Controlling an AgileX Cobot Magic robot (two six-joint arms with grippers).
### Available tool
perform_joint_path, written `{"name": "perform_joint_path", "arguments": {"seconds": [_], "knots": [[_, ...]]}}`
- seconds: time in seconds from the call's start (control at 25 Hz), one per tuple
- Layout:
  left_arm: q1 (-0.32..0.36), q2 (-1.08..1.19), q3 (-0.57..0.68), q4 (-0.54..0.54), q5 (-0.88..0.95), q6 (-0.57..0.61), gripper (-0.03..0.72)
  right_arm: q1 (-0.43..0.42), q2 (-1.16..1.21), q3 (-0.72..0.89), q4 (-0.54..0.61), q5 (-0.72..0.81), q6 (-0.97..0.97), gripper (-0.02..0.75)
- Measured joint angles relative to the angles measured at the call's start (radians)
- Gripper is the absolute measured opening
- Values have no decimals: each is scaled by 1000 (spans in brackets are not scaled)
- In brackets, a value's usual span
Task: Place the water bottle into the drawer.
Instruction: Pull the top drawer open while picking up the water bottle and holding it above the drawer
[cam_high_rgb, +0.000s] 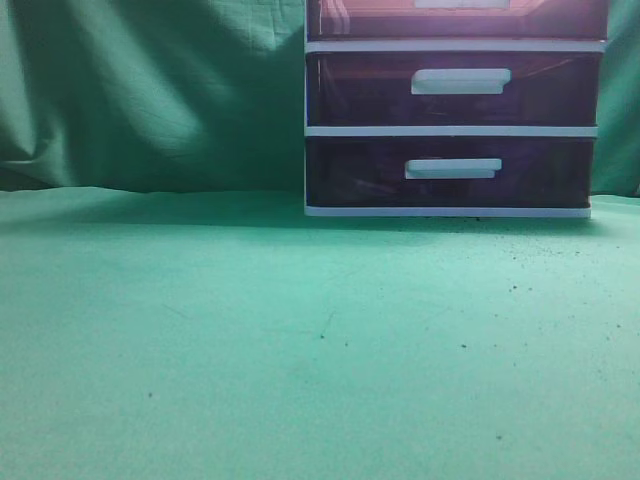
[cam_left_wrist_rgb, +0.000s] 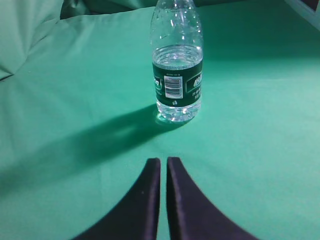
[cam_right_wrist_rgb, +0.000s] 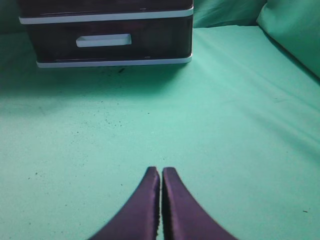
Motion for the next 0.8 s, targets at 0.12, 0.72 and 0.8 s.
{"name": "perform_joint_path", "arguments": {"seconds": [0.12,0.72,0.8], "knots": [[0,0,0,0,0,0,0,0,0,0,0,0,0,0],[2,0,0,0,0,0,0,0,0,0,0,0,0,0],[2,0,0,17,-2,4,0,0,0,0,0,0,0,0]]}}
